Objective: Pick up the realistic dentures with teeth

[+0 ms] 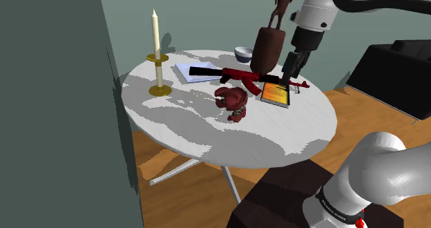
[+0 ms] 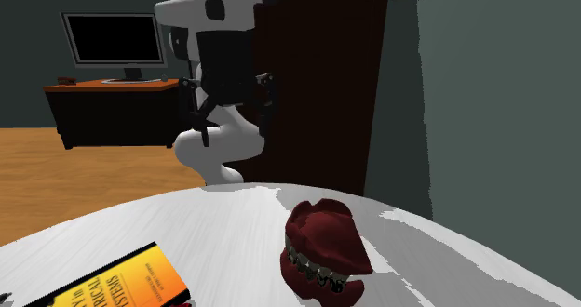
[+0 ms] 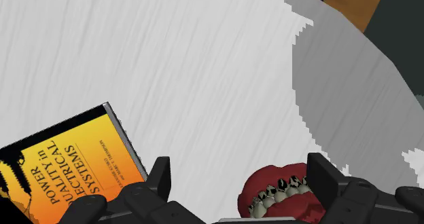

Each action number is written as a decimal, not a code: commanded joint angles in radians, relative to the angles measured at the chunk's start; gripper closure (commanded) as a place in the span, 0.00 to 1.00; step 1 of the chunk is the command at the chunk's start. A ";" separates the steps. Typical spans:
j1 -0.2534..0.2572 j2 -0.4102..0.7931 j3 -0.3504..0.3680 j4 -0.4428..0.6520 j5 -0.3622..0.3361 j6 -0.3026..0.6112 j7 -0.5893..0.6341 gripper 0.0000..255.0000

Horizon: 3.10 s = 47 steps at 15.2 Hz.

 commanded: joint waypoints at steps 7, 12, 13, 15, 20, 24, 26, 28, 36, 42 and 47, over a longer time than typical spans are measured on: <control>0.023 0.231 0.104 0.126 -0.056 0.082 0.038 0.00; 0.035 0.432 0.190 0.260 -0.135 0.116 0.085 0.00; 0.038 0.473 0.206 0.290 -0.155 0.118 0.096 0.00; 0.045 0.556 0.238 0.353 -0.198 0.119 0.119 0.00; 0.066 0.710 0.285 0.464 -0.288 0.117 0.164 0.00; 0.066 0.712 0.284 0.413 -0.290 0.168 0.177 0.00; 0.065 0.714 0.284 0.389 -0.292 0.193 0.183 0.00; 0.065 0.715 0.284 0.382 -0.292 0.201 0.185 0.00; 0.066 0.714 0.284 0.380 -0.292 0.201 0.185 1.00; 0.066 0.711 0.284 0.431 -0.289 0.150 0.172 1.00; 0.067 0.711 0.286 0.497 -0.287 0.085 0.157 1.00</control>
